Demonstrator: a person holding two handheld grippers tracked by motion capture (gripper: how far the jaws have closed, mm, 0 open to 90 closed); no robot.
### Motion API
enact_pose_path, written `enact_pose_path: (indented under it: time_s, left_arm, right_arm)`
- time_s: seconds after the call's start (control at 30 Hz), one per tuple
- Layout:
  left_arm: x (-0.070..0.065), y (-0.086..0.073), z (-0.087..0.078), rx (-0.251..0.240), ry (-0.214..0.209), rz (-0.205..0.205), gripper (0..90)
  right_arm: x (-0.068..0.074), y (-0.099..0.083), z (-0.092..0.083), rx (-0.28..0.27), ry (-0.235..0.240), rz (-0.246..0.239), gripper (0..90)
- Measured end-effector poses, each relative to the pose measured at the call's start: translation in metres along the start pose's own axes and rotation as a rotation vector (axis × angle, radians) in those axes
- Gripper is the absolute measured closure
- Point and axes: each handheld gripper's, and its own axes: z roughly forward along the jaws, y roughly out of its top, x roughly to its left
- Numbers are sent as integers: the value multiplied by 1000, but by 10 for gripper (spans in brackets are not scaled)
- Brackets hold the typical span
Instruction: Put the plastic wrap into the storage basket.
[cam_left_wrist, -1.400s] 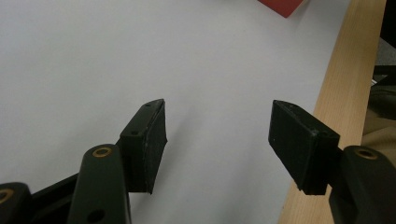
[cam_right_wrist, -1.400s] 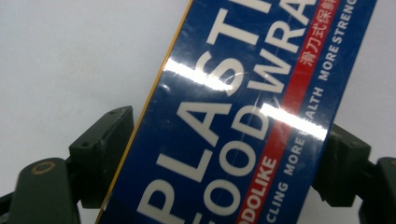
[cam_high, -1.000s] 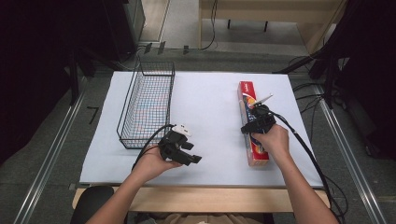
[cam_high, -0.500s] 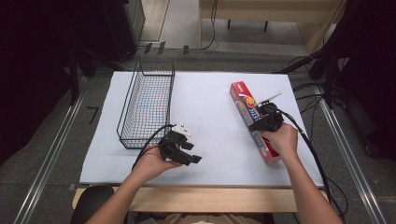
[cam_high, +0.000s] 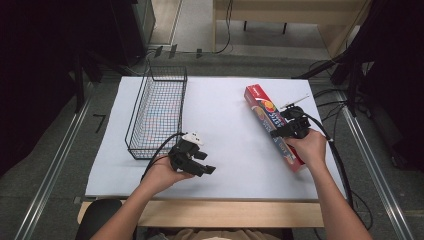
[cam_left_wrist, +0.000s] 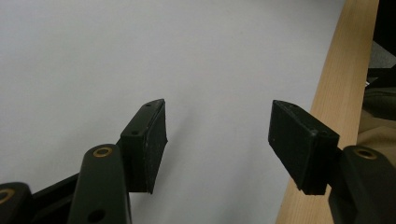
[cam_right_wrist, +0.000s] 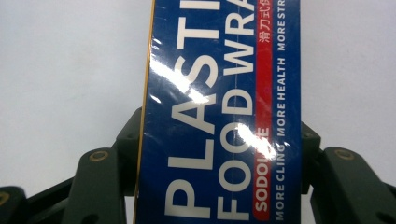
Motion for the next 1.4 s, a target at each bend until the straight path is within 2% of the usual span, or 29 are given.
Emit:
enact_pose_path:
  time_s: [0.1, 0.2, 0.3, 0.5, 0.9, 1.17, 1.23, 1.3, 1.4]
  left_arm:
    - [0, 0, 0, 6, -8, 6, 364]
    - [0, 1, -1, 5, -6, 15, 363]
    - [-1, 1, -2, 4, -10, 19, 360]
    - [-1, 3, -4, 5, -7, 37, 357]
    - [-1, 9, -10, 0, -6, 43, 332]
    - [0, 10, -16, -5, -5, 36, 292]
    - [0, 10, -17, 1, -6, 45, 288]
    - [-1, 10, -19, 7, -3, 49, 287]
    - [-1, 11, -22, -5, -1, 56, 288]
  right_arm:
    - [4, -3, -11, -28, 21, -32, 421]
    - [6, -5, -14, -31, 28, -37, 420]
    - [10, -8, -17, -38, 37, -67, 420]
    - [15, -12, -19, -30, 46, -119, 420]
    - [33, -23, -22, -13, 74, -220, 419]
    - [44, -30, -25, -8, 112, -273, 419]
    - [47, -32, -26, -7, 113, -286, 419]
    - [49, -34, -27, -3, 135, -291, 419]
    - [52, -37, -26, -1, 145, -327, 419]
